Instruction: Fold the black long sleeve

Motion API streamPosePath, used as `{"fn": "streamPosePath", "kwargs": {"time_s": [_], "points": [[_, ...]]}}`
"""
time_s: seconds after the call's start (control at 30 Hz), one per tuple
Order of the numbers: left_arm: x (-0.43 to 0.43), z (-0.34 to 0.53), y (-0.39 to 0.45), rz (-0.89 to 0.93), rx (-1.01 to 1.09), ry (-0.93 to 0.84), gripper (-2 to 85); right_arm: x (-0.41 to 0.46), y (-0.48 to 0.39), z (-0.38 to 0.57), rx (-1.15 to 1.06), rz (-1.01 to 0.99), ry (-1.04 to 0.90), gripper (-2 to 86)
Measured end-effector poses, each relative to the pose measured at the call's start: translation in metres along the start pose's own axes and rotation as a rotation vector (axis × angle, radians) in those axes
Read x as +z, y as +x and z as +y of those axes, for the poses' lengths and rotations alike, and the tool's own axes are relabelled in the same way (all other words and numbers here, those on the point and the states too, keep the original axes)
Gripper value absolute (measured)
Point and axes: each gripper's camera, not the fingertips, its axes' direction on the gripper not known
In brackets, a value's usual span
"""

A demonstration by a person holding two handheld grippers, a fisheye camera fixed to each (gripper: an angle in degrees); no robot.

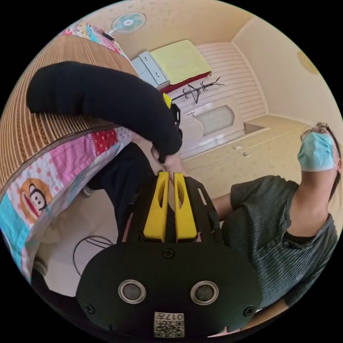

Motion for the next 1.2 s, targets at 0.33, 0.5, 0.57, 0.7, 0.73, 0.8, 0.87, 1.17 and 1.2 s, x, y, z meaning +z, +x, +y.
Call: {"fn": "streamPosePath", "kwargs": {"time_s": [0.33, 0.5, 0.57, 0.7, 0.73, 0.8, 0.87, 1.17, 1.2], "points": [[0.009, 0.08, 0.016, -0.311, -0.236, -0.074, 10.0, -0.229, 0.023, -0.148, 0.052, 0.404, 0.343, 15.2], [0.028, 0.097, 0.034, -0.278, -0.289, 0.001, 10.0, -0.328, 0.051, -0.031, 0.512, 0.829, 0.59, 9.7], [0.037, 0.1, 0.046, -0.297, -0.286, 0.015, 10.0, -0.316, 0.045, 0.016, 0.444, 0.901, 0.517, 5.5], [0.057, 0.1, 0.079, -0.449, -0.253, -0.031, 8.6, -0.23, 0.052, 0.133, 0.439, 0.869, 0.21, 1.7], [0.06, 0.098, 0.086, -0.502, -0.236, -0.058, 7.7, -0.201, 0.049, 0.165, 0.449, 0.858, 0.138, 1.3], [0.076, 0.088, 0.122, -0.795, -0.135, -0.193, 3.4, -0.156, 0.034, 0.204, 0.422, 0.882, 0.061, 0.9], [0.082, 0.084, 0.155, -1.091, -0.078, -0.217, 1.1, -0.112, 0.007, 0.229, 0.367, 0.992, -0.005, 0.7], [-0.027, 0.202, 0.267, -0.871, -0.101, 0.854, -0.6, 0.022, -0.169, 0.263, -0.219, 0.933, 0.346, 0.2], [-0.037, 0.221, 0.266, -0.729, 0.016, 0.931, -0.7, 0.027, -0.172, 0.264, -0.292, 0.751, 0.342, 0.2]]}}
